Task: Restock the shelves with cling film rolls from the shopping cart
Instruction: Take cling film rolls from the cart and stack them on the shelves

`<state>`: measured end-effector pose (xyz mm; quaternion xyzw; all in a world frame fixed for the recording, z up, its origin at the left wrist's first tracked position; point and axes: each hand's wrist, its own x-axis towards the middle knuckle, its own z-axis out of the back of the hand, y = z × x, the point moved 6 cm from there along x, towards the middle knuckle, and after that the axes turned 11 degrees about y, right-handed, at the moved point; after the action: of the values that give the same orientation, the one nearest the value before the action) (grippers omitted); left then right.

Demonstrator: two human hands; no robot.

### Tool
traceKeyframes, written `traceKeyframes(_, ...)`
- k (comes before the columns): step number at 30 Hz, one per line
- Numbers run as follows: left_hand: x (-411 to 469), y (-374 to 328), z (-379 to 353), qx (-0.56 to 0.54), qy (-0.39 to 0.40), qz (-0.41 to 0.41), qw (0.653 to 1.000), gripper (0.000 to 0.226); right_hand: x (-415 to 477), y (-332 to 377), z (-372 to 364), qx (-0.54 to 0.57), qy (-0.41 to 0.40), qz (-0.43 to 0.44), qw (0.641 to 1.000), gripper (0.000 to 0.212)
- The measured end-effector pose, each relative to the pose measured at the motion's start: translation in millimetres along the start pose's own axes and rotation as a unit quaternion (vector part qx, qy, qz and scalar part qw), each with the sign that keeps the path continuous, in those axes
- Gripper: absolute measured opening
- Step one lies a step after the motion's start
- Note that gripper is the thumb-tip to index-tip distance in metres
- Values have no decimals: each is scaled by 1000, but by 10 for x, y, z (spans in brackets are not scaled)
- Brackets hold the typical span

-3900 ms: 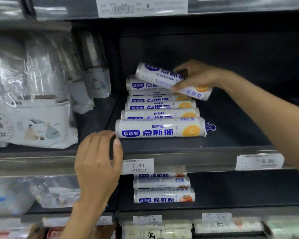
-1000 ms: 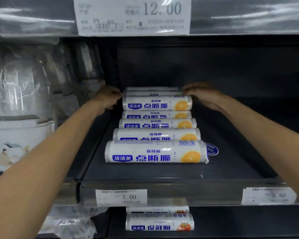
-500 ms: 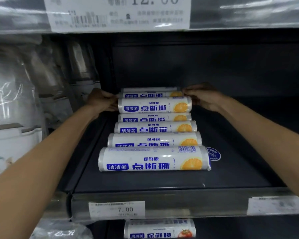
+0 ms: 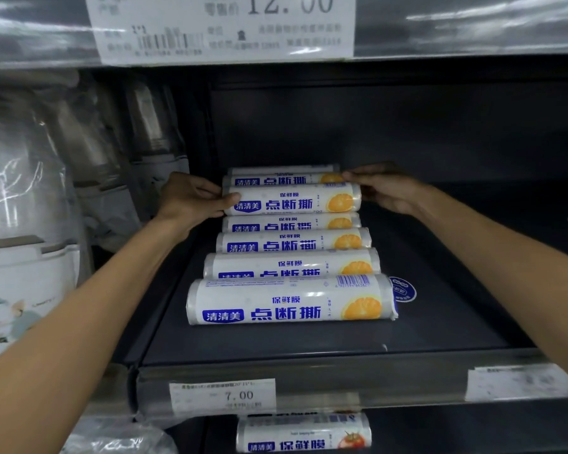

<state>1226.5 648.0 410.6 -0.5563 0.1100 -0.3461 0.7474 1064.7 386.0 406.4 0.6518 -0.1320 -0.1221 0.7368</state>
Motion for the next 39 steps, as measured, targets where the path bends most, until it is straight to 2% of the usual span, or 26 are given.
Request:
traceKeyframes(6, 20, 5, -2, -16, 17, 22, 999, 36, 54, -11, 55, -33, 0, 7, 999, 22)
traceKeyframes(9, 135, -21, 99, -16, -29, 38, 999, 37, 140, 27, 159, -43, -32, 22, 998, 15)
traceKeyframes(11, 177, -78, 148, 15, -43, 32, 998, 35, 227, 81, 200, -76, -40, 37, 996, 20)
traceKeyframes(13, 163, -121, 156, 44, -22, 14, 999, 22, 335, 104, 145, -122, -4, 35, 992, 31)
traceKeyframes(15, 82, -187, 142, 89, 18, -46, 995, 4, 394, 85, 83, -145, 28, 29, 989, 33)
traceKeyframes(17, 15, -206, 91, 149, 65, -98, 982, 12, 440, 60, 86, -147, 31, 30, 988, 35)
traceKeyframes(19, -7, -152, 40, 175, 82, -115, 974, 22, 468, 15, 103, -141, 33, 28, 989, 37)
traceKeyframes(23, -42, -134, -8, 164, 57, -145, 974, 30, 508, 2, 134, -127, 16, 40, 991, 28)
traceKeyframes(29, -29, -118, 2, 152, 43, -153, 976, 32, 541, -7, 113, -175, -21, 34, 984, 32)
traceKeyframes(33, -33, -115, 0, 149, 36, -160, 975, 32, 523, 4, 107, -158, 8, 37, 987, 18)
traceKeyframes(36, -45, -128, 1, 145, 34, -158, 976, 34, 546, 32, 134, -184, 10, 52, 981, 26)
traceKeyframes(39, -53, -126, 1, 144, 35, -158, 976, 35, 538, 36, 119, -198, -6, 58, 978, 20)
